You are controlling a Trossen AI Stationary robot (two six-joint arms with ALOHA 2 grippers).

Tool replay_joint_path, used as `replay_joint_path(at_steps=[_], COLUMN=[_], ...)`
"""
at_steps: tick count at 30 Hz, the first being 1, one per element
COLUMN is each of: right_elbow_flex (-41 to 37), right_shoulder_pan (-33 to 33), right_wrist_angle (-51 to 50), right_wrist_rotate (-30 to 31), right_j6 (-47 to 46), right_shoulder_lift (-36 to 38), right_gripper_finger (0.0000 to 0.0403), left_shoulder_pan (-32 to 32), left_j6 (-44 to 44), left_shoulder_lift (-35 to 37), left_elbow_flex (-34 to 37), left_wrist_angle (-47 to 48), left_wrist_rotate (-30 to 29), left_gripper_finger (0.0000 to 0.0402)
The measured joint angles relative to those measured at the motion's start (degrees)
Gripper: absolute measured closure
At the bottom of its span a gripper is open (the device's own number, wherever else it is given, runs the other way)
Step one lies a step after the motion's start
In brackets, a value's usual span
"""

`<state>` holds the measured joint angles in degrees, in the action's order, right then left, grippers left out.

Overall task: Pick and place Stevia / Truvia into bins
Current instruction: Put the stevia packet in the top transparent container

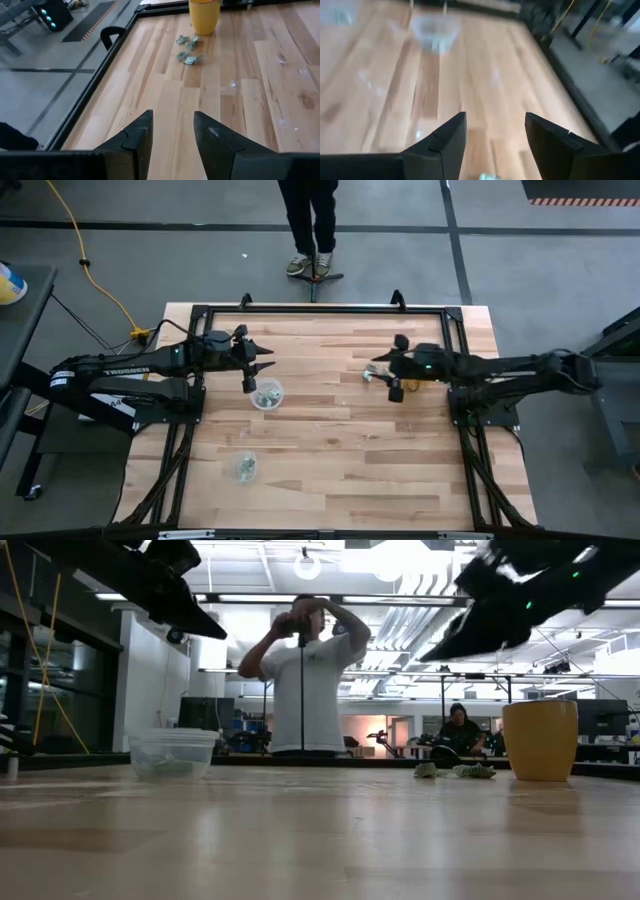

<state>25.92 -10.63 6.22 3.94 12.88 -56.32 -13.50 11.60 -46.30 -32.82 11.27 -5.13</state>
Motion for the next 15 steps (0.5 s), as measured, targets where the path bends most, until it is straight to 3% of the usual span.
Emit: replay_joint_path(at_steps=[7,15], right_elbow_flex=[2.36,4.59], right_shoulder_pan=[-0.02,-0.02], right_wrist_angle=[-1.21,-3.99], right_wrist_rotate=[1.91,1.91], right_j6=[-0.57,-2.81], right_shoulder_lift=[-12.19,-15.4], right_gripper_finger=[0.0214,0.0213], left_shoulder_pan=[-0.02,-0.01], left_j6=[0.58,-1.97], left_shoulder_lift=[1.48,16.59], left_elbow_flex=[0.53,13.16], left_wrist_angle=[2.4,-7.46], left_wrist_rotate=[-0.01,1.31], left_gripper_finger=[0.0224,0.0225])
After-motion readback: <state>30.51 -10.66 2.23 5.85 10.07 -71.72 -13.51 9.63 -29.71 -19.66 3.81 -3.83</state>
